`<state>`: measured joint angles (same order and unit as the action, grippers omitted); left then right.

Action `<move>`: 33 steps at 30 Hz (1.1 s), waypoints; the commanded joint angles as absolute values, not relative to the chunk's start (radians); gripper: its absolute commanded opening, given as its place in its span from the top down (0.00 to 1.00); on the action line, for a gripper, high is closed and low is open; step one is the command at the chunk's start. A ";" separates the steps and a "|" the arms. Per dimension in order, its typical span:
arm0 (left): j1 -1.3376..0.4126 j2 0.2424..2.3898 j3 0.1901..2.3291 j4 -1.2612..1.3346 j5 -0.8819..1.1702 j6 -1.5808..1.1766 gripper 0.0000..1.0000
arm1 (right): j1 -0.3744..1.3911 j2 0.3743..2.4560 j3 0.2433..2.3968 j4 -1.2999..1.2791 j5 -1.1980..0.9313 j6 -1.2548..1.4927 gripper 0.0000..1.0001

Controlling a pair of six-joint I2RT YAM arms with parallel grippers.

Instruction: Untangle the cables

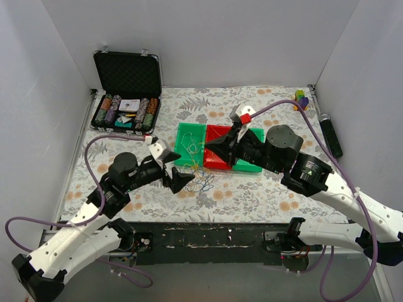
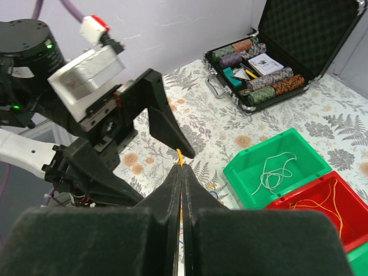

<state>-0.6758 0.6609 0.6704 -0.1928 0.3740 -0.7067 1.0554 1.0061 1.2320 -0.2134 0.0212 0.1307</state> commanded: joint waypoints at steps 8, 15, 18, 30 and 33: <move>-0.670 0.782 0.713 0.069 0.249 -0.913 0.02 | 1.060 1.029 1.243 -0.118 -0.071 0.195 0.99; -0.670 0.824 0.678 0.155 0.232 -0.928 0.30 | 1.062 1.046 1.264 -0.112 -0.089 0.204 0.99; -0.670 0.833 0.643 0.193 0.227 -0.930 0.41 | 1.063 1.055 1.281 -0.104 -0.094 0.209 0.99; -0.680 0.859 0.525 0.265 0.184 -0.881 0.58 | 1.071 1.081 1.364 -0.081 -0.126 0.221 0.99; -0.680 0.867 0.496 0.285 0.195 -0.861 0.58 | 1.071 1.085 1.387 -0.074 -0.144 0.229 0.99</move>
<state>-0.6762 0.8627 0.5312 0.2314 0.2123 -0.9031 1.0637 1.0874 1.3136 -0.1543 -0.1032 0.2104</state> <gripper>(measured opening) 0.421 0.022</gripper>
